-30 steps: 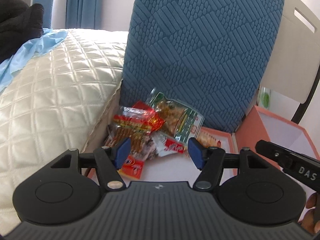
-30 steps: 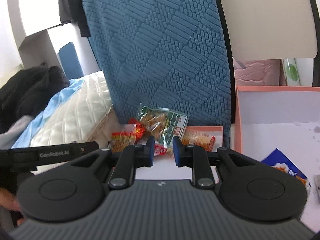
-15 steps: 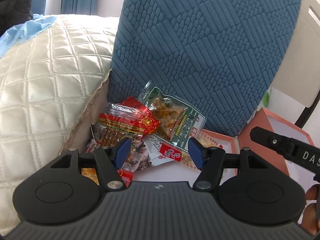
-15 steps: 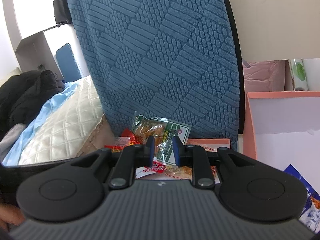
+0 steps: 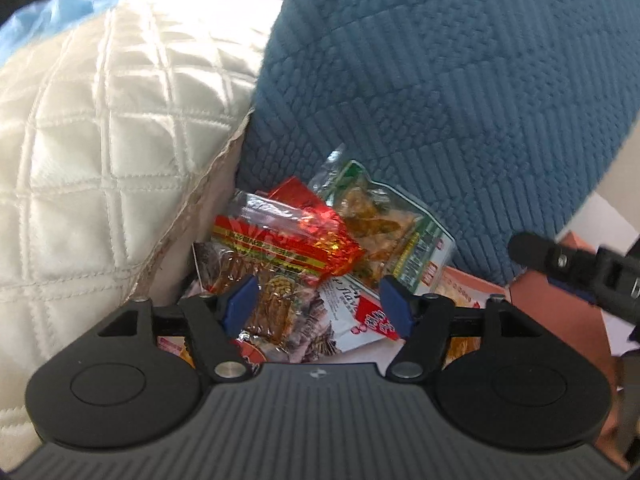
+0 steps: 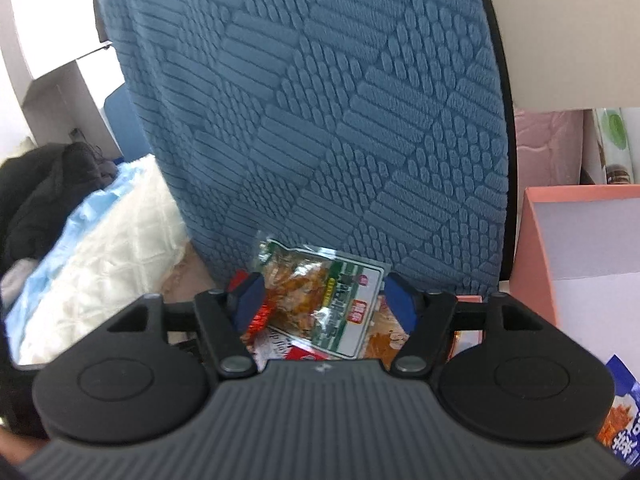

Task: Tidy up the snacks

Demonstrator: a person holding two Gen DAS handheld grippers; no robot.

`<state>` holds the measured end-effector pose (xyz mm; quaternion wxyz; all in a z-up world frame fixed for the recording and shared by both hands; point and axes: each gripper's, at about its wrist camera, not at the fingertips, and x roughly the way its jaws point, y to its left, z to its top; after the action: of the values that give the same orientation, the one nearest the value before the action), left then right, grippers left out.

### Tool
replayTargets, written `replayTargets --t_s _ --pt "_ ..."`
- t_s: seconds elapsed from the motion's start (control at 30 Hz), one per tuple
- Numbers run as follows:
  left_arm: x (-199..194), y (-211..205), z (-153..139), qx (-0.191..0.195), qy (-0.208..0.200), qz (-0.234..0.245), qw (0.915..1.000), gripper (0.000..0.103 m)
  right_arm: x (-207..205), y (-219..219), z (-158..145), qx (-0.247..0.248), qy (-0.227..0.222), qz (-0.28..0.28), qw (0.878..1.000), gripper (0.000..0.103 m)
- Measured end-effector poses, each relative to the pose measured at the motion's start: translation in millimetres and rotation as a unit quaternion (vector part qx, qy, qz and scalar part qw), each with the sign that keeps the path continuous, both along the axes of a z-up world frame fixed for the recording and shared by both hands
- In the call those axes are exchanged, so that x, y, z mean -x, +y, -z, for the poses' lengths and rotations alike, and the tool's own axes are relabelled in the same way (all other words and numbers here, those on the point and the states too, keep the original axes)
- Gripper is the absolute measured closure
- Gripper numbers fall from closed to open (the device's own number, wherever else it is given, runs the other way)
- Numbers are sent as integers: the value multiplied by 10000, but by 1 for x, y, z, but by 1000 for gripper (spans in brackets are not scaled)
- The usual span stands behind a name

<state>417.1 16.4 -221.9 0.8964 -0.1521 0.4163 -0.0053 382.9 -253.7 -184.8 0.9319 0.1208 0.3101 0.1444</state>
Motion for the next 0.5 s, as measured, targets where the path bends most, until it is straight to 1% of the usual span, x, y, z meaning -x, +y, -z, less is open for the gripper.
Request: replayTargets --t_s 0.03,0.07,0.2,0.3,0.5 --pt "-3 2 2 34 40 -32 10000 30 -6 1 4 57 51 3 10000 15" --pt "-7 5 5 57 98 -71 9999 30 -12 1 7 112 142 62 9998 13" --pt "-18 10 13 176 332 -183 9991 29 -31 -2 17 -23 447 138 9989 13" --pt "-25 8 11 58 310 -175 9993 29 -45 2 24 22 530 89 9986 13" --pt "-42 2 12 -123 368 -47 9992 24 -73 7 41 -5 876 28 9962 13"
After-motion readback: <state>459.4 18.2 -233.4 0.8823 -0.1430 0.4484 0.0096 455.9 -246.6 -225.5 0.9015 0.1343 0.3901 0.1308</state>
